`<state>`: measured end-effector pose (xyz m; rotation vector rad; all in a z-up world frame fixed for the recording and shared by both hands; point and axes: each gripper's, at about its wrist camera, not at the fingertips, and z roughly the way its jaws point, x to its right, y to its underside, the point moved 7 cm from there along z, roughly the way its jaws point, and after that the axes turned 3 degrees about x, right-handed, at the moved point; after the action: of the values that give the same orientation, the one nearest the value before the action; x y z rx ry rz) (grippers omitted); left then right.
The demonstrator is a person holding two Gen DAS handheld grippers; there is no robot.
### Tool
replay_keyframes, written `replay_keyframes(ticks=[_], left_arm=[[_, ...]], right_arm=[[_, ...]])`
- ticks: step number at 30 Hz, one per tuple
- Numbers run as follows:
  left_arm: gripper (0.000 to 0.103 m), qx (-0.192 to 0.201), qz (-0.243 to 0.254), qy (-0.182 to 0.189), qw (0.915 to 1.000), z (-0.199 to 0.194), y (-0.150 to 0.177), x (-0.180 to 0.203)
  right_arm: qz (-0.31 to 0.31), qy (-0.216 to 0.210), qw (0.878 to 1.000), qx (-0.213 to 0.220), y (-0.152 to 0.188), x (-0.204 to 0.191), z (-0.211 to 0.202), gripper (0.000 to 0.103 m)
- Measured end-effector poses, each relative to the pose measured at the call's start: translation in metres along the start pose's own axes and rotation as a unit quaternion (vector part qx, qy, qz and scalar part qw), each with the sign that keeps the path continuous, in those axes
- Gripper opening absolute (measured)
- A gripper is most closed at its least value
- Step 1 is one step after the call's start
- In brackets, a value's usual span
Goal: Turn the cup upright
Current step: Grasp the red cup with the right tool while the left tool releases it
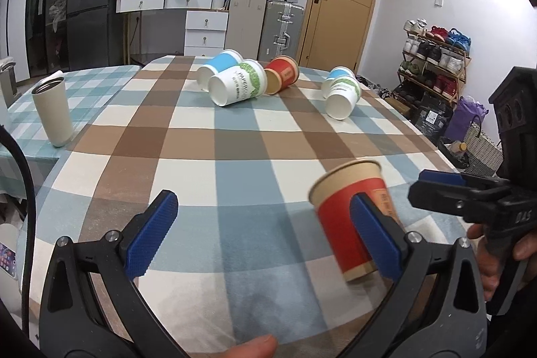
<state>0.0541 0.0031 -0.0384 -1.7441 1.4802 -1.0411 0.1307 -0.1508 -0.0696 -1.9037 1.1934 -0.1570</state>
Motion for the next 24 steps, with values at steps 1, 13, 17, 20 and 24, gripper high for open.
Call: replay_keyframes(ticks=[1, 13, 17, 20, 24], left_arm=[[0.102, 0.0, -0.003, -0.002, 1.0, 0.002, 0.001, -0.005], [0.102, -0.011, 0.007, -0.002, 0.9999, 0.024, 0.012, -0.012], [0.102, -0.011, 0.01, -0.001, 0.9999, 0.025, 0.013, -0.01], [0.102, -0.014, 0.009, 0.002, 0.9999, 0.025, 0.013, -0.01], [0.102, -0.014, 0.006, 0.004, 0.9999, 0.026, 0.013, -0.01]], right_arm=[[0.006, -0.006, 1.0, -0.007, 0.0, -0.001, 0.002, 0.103], [0.063, -0.067, 0.993, -0.079, -0.001, -0.013, 0.038, 0.092], [0.089, -0.086, 0.986, -0.108, 0.0, -0.012, 0.05, 0.09], [0.101, -0.101, 0.982, -0.125, -0.001, -0.013, 0.057, 0.089], [0.113, -0.112, 0.977, -0.143, -0.003, -0.012, 0.063, 0.086]])
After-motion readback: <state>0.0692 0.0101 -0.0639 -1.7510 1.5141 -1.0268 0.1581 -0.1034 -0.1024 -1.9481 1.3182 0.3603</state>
